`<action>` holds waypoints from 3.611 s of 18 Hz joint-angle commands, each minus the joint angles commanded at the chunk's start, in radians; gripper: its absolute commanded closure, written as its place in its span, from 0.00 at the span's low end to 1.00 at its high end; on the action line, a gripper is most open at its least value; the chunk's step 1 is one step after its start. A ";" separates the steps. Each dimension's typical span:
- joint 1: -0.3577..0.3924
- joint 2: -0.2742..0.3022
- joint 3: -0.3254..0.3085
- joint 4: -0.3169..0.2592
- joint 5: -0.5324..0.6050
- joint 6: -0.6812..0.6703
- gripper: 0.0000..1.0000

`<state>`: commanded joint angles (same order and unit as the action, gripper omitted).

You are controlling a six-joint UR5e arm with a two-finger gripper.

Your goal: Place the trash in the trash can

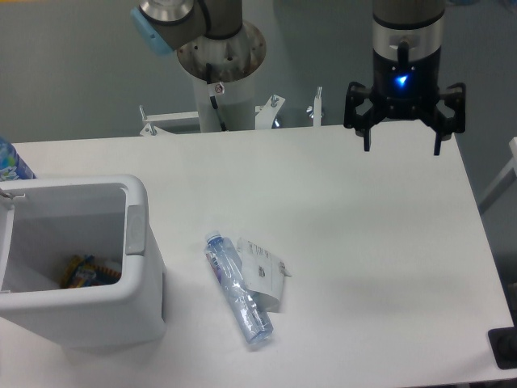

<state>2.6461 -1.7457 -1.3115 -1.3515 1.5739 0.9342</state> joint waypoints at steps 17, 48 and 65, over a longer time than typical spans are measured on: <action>-0.041 -0.052 -0.025 0.127 0.006 -0.319 0.00; -0.324 -0.311 -0.221 0.298 -0.006 -0.686 0.00; -0.356 -0.341 -0.226 0.304 0.017 -0.713 0.61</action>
<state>2.2902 -2.0863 -1.5370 -1.0477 1.5907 0.2209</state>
